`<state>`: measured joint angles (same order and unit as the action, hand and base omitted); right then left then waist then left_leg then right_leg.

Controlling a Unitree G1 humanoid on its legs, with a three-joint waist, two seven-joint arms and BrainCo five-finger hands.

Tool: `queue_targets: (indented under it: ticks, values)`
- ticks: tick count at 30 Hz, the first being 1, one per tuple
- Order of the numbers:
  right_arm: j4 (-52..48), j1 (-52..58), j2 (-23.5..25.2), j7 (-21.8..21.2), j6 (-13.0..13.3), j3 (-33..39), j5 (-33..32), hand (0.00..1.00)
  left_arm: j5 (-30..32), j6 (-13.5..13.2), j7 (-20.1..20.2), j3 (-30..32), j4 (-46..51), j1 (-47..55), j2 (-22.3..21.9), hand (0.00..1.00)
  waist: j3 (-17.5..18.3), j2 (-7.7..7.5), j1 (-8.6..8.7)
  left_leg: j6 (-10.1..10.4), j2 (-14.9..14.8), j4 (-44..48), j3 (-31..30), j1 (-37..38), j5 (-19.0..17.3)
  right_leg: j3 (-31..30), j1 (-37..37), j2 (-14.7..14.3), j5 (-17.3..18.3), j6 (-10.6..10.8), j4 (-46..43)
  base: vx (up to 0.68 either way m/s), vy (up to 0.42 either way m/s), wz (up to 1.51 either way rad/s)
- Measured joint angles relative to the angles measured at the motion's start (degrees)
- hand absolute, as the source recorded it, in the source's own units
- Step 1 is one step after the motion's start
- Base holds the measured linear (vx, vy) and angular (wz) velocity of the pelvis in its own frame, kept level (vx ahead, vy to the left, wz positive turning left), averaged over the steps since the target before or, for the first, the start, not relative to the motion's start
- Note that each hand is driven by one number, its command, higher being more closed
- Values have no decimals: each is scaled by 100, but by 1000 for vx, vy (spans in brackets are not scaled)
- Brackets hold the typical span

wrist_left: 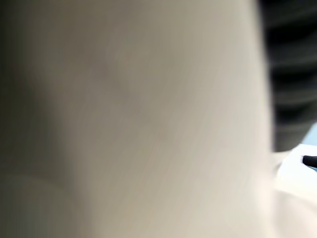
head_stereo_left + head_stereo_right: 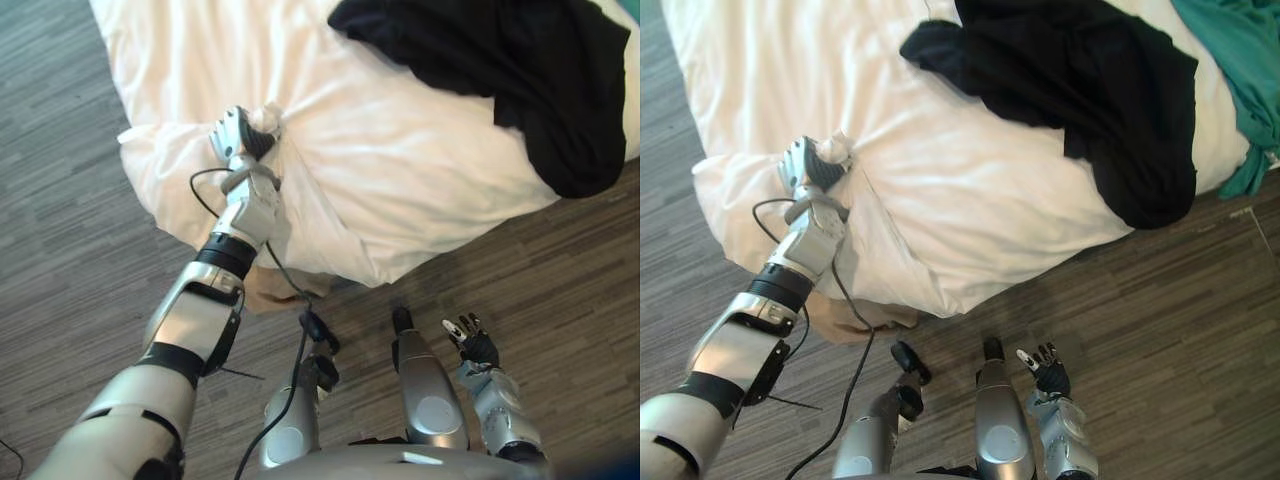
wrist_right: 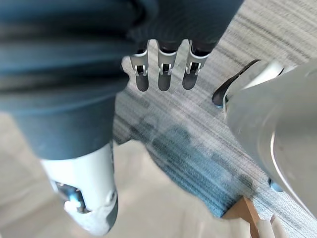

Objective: Tidy the bed and pick cloth on bed and put in laundry

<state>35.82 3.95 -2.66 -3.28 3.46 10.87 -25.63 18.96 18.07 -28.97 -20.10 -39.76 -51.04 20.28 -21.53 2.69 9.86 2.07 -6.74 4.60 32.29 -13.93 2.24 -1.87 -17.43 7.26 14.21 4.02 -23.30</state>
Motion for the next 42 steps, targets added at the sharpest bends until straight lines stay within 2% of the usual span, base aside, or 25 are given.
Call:
queue_targets:
  ticks: [2, 4, 5, 7, 9, 11, 13, 14, 15, 16, 17, 21, 23, 28, 30, 33, 36, 39, 42]
  values:
    - [10, 91, 0, 23, -22, 0, -1, 0, 5, -200, 171, -79, 91, 214, 9, 100, 28, 11, -89, -4, 34, -110, -64, 188, 3, 153, 232, 25, 4, 4, 74, 77, -12, 25]
    - [271, 106, -10, 132, -82, 1, -1, 0, 24, -496, 426, -77, 357, 760, 100, 100, 279, 13, -108, -39, 129, -307, -256, 305, 55, 342, 417, 74, 38, 12, 156, 108, -12, 41]
    - [385, 101, -20, 145, -95, -4, -3, 0, 31, -551, 493, -70, 459, 935, 142, 100, 325, 16, -99, -39, 157, -342, -348, 354, 83, 429, 515, 87, 38, 11, 215, 129, -21, 51]
    - [946, 114, -50, 236, -277, -93, -11, 0, 45, -830, 859, -61, 850, 1722, 495, 100, 640, -4, -81, -19, 204, -463, -673, 561, 103, 717, 996, 67, 32, 5, 520, 132, -39, 61]
    - [1265, 134, -79, 300, -400, -275, -29, 0, 46, -967, 1051, 90, 1136, 2298, 782, 100, 917, -35, -125, -8, 206, -500, -900, 655, 110, 910, 1275, 30, 8, -24, 688, 144, -58, 59]
    - [1452, 138, -151, 361, -511, -398, -73, 0, 40, -1062, 1225, 327, 1371, 2884, 998, 100, 1166, -31, -202, 34, 153, -591, -1094, 799, 139, 1012, 1489, -68, -85, -52, 747, 142, -61, 49]
    - [1627, 129, -254, 365, -641, -510, -77, 0, 3, -1221, 1448, 603, 1621, 3520, 1096, 100, 1366, 29, -356, 76, -93, -624, -1299, 955, 171, 1081, 1584, -289, -355, -122, 531, 124, -61, 37]
    - [1642, 129, -287, 363, -657, -513, -87, 0, -26, -1262, 1507, 665, 1665, 3624, 1095, 0, 1352, 96, -364, 87, -195, -614, -1366, 983, 188, 1086, 1514, -351, -257, -164, 405, 78, -88, 36]
    - [1678, 132, -299, 361, -722, -531, -113, 0, -44, -1318, 1555, 820, 1723, 3866, 1071, 0, 1477, 52, -415, 151, -193, -675, -1477, 998, 234, 1094, 1592, -328, -311, -187, 1077, 42, -83, 30]
    - [1702, 121, -288, 359, -758, -559, -113, 0, -45, -1374, 1581, 904, 1746, 3967, 1092, 0, 1554, -104, -460, 162, -95, -698, -1491, 1009, 229, 1077, 1605, -242, -556, -168, 1413, 57, -93, 45]
    - [1785, 85, -321, 349, -781, -542, -116, 0, -69, -1414, 1630, 953, 1766, 4127, 1034, 0, 1590, -136, -428, 258, -62, -869, -1635, 1093, 257, 1105, 1798, -258, -486, -151, 1593, 36, -79, 25]
    - [1881, 46, -553, 256, -1004, -472, -115, 0, -303, -1513, 1789, 1043, 1880, 4792, 742, 0, 1636, 8, -483, 293, -72, -1016, -1715, 1160, 375, 1164, 1909, -321, -486, -152, 1719, -8, -54, 7]
    - [1918, 66, -576, 177, -1087, -460, -113, 0, -478, -1512, 1805, 1060, 1881, 5044, 575, 0, 1646, 20, -492, 293, -57, -1018, -1726, 1239, 374, 1165, 1994, -320, -486, -152, 1734, -45, -14, 0]
    - [2043, 92, -569, -121, -1312, -458, -104, 0, -703, -1472, 1987, 1063, 1526, 5731, 75, 0, 1701, -55, -751, 277, 74, -1058, -1772, 1247, 378, 1189, 2039, -220, -477, -141, 1952, -87, 23, -4]
    - [2121, 95, -546, -169, -1305, -455, -104, 0, -662, -1444, 1969, 1063, 980, 5846, -124, 0, 1723, -82, -758, 259, 132, -1061, -1879, 1248, 386, 1244, 2077, -173, -449, -97, 1964, -77, 49, 19]
    - [2292, 132, -468, -274, -1294, -444, -106, 0, -448, -1365, 1759, 1128, 60, 6045, -397, 0, 1816, -212, -774, 219, 221, -1062, -1967, 1277, 364, 1336, 2196, -98, -448, -58, 2047, -21, 57, 18]
    - [2463, 141, -385, -283, -1145, -317, -110, 0, -186, -1223, 1635, 1400, -1114, 6290, -609, 0, 1894, -365, -786, 175, 305, -1061, -1991, 1284, 332, 1338, 2247, -27, -489, 6, 2109, 20, 42, 7]
    - [2598, 141, -311, -221, -976, -62, -130, 0, -102, -1209, 1507, 1722, -1568, 6507, -702, 0, 1914, -407, -798, 136, 380, -1061, -1957, 1353, 306, 1337, 2330, 45, -520, 51, 2145, 43, 45, -1]
    - [2653, 99, -268, -108, -813, -5, -368, 0, 259, -902, 1555, 2099, -1668, 6595, -842, 0, 1885, -373, -880, 118, 418, -1065, -1837, 1534, 245, 1269, 2478, 94, -540, 82, 2188, 18, 29, -18]
